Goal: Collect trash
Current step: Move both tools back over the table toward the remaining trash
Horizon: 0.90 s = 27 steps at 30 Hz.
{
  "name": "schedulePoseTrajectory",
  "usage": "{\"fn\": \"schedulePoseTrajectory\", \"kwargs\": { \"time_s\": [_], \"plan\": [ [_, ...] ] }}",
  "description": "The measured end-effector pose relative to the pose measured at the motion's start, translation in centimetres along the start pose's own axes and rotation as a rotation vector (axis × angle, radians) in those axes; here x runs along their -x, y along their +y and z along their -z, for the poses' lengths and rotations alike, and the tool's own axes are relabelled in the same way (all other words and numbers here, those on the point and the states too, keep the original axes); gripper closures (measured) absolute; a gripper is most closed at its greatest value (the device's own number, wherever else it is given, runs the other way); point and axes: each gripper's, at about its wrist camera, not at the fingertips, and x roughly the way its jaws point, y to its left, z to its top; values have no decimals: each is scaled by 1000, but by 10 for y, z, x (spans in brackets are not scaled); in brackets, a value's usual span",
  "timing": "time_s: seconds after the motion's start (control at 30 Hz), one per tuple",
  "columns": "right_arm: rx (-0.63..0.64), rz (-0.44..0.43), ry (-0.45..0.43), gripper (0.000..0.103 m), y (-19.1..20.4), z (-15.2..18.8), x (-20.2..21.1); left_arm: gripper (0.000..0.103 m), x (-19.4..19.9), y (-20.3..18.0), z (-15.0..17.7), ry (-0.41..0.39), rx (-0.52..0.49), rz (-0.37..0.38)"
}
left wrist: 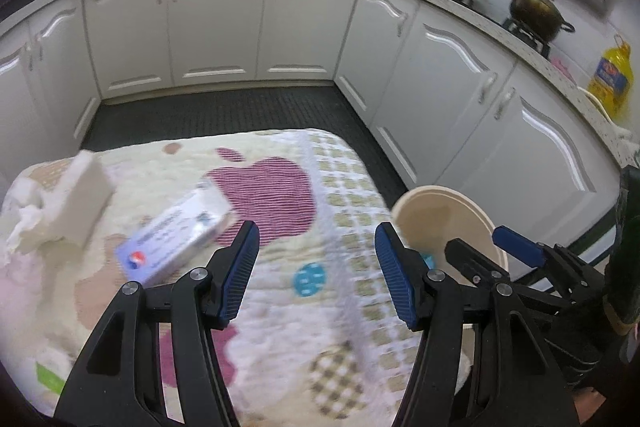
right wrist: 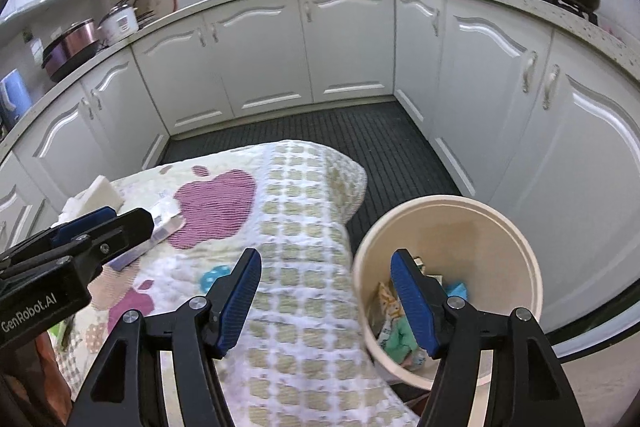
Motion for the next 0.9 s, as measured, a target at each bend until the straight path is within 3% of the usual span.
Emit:
{"fn": "schedulePoseTrajectory", "kwargs": {
  "time_s": [0.6,0.9],
  "plan": [
    [119,-82,-6,37,111,3,0,44,49,102,20,-57,98,-87],
    [170,-116,4,37,141,12,-3,44,76,160,44,-40,177,-112]
  ]
}}
